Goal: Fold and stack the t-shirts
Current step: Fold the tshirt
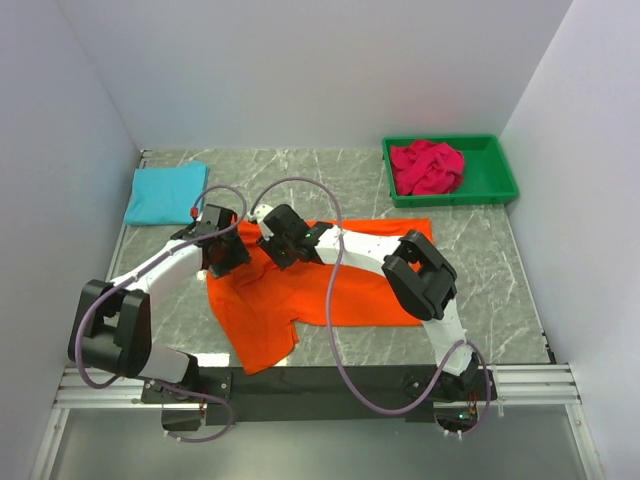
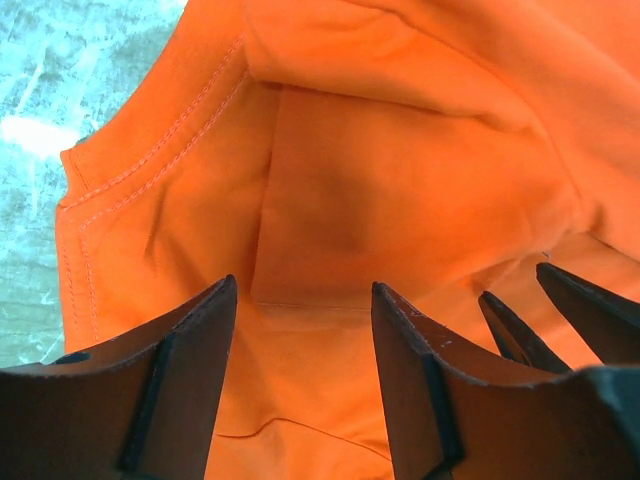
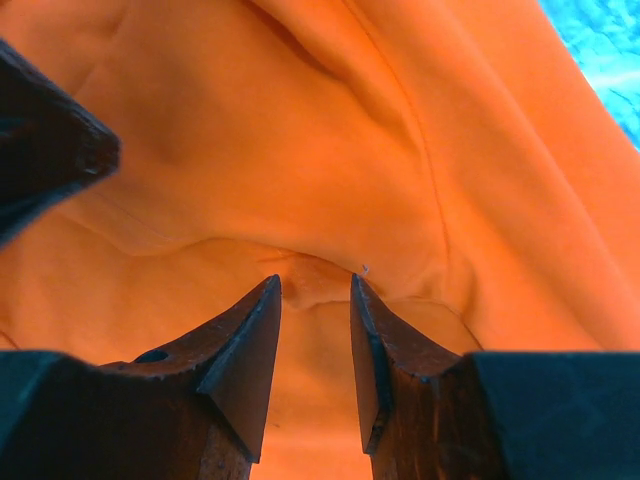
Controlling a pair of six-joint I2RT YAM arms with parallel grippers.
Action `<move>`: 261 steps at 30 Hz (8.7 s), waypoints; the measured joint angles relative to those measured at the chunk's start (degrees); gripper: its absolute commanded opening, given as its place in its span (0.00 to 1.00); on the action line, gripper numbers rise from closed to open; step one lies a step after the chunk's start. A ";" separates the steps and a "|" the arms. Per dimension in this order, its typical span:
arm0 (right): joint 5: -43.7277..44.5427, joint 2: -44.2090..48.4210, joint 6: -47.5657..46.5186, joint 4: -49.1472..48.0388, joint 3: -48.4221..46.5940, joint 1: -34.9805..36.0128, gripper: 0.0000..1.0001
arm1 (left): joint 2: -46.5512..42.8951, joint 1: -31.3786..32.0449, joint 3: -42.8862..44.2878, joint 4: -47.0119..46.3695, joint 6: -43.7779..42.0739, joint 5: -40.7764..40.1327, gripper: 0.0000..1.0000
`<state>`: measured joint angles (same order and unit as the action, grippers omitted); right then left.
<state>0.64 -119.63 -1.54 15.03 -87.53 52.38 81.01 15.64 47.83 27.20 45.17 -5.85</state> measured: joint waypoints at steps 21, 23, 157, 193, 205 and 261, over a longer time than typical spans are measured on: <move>3.19 -2.69 0.24 0.24 -0.33 1.64 0.36 | 4.09 1.97 -1.97 -1.36 1.05 -0.17 0.41; 3.06 -3.08 0.24 0.39 -0.33 1.66 0.36 | 4.09 2.10 -1.97 -1.33 1.07 -0.22 0.35; -15.08 11.32 26.16 -2.29 18.75 -60.19 0.40 | 23.91 -14.45 15.93 -12.83 -11.08 4.22 0.10; -11.61 5.86 24.85 3.65 10.49 -62.10 0.06 | 25.31 -16.63 17.51 -13.00 -9.31 4.50 0.07; -6.51 12.83 27.54 5.18 15.47 -62.38 0.39 | 25.16 -17.00 17.97 -13.57 -9.09 5.16 0.63; -2.71 19.02 39.50 8.83 25.35 -57.77 0.06 | -10.69 -17.05 2.21 -6.75 -11.54 -6.45 0.91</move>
<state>-2.07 -100.62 37.95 23.86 -62.17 -5.39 70.32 -1.41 50.04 20.45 33.63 -12.29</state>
